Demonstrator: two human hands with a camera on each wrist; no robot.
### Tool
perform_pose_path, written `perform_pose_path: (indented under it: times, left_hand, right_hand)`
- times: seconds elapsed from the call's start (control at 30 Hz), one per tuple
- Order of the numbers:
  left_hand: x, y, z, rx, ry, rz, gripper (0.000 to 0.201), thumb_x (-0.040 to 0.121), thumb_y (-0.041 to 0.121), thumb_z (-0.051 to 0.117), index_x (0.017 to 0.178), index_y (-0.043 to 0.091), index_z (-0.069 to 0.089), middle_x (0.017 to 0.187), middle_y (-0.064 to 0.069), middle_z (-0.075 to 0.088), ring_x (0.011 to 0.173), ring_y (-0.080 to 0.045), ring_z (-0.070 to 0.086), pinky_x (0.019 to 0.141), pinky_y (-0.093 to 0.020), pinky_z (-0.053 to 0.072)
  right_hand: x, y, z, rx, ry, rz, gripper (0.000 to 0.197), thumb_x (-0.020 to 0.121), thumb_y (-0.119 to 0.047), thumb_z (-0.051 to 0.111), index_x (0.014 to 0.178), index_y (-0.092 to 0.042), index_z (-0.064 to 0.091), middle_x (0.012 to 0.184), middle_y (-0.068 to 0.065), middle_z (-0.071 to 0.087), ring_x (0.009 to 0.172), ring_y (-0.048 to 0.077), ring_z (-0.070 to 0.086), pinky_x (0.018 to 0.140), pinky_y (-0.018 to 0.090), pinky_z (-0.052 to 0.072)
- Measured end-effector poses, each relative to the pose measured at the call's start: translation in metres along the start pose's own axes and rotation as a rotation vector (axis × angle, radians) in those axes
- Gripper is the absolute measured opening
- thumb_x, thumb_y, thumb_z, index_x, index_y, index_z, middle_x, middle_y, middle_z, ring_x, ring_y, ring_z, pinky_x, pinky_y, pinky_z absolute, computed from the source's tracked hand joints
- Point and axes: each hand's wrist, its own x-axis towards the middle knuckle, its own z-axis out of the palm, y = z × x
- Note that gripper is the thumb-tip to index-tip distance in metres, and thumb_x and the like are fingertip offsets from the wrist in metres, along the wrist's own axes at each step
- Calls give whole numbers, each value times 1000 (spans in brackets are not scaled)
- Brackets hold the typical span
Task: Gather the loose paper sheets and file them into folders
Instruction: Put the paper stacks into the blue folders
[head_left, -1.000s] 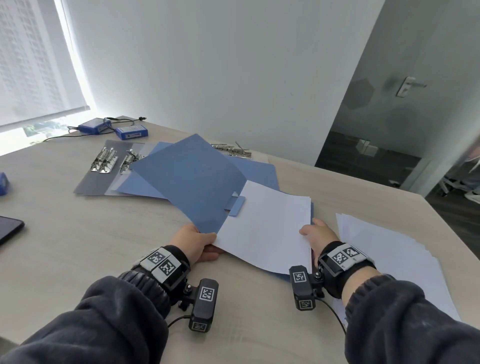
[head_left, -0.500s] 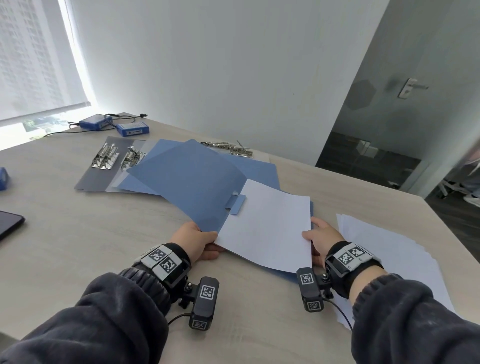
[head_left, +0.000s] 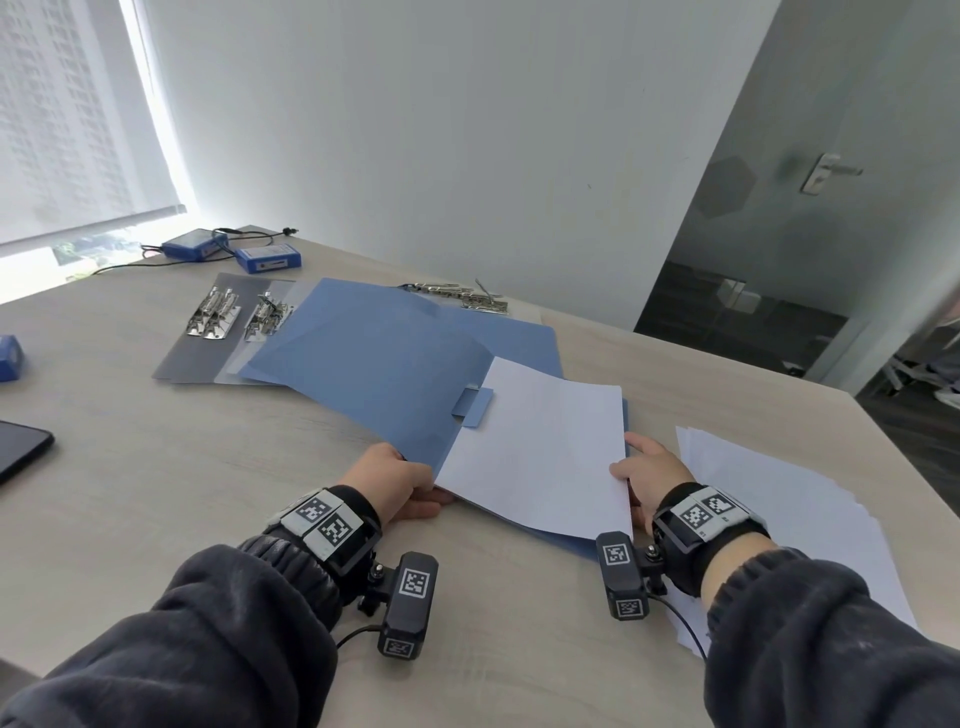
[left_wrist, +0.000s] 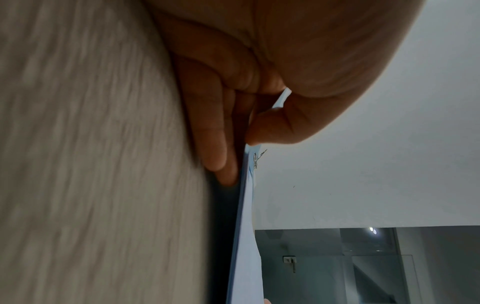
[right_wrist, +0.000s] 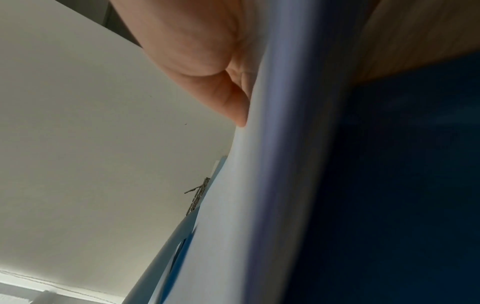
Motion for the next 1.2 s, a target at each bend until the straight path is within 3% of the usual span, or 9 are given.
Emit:
perform_pose_path:
  times: [0.23,0.43,0.6,0.87,1.03,1.13,1.2]
  left_hand:
    - [-3,1,-1,12,-15,8,21,86,-14,53,103,-7,64,89,-22,72,78,-27,75,58,-29,59]
    - [-3,-1,-2,35,-1,24,13,86,-11,64,99,-9,65,79,-18,72,68,-22,74,58,-28,59]
    - [-4,0,-1,40,23,38,6,86,-11,64,90,-8,65,68,-15,72,63,-21,73,58,-29,61]
    - [-4,-1,0,37,50,47,5,87,-9,63,89,-4,63,76,-18,68,66,-24,73,62,-34,62]
    - [-5,1,3,13,40,54,11,90,-8,57,89,2,62,63,-5,71,58,-19,71,71,-38,60]
    - [-7,1,4,-9,36,63,14,90,-8,51,98,0,60,80,-13,69,62,-20,72,74,-40,61]
    - [-10,1,4,-38,39,79,20,90,-8,48,103,4,57,88,-14,63,66,-22,71,75,-41,61]
  right_hand:
    - [23,9,0,-37,4,-27,72,82,9,53,147,-20,44,126,18,64,101,40,68,90,61,55]
    - [24,11,2,-20,3,-31,71,82,9,53,146,-21,45,125,18,65,101,40,69,90,61,55]
    - [39,17,1,-26,7,-47,86,63,-6,58,146,-23,46,132,16,62,102,37,69,91,57,56]
    - [23,11,3,17,-17,-29,70,85,10,52,147,-21,45,133,19,61,106,41,67,90,61,55]
    - [10,8,2,90,-53,6,63,91,15,46,146,-17,45,126,22,63,105,43,67,89,60,55]
    - [2,6,2,125,-65,16,63,94,15,45,148,-18,43,118,20,64,91,38,67,81,52,57]
    - [1,6,2,130,-67,21,64,94,14,45,149,-18,41,123,21,63,89,36,66,78,49,57]
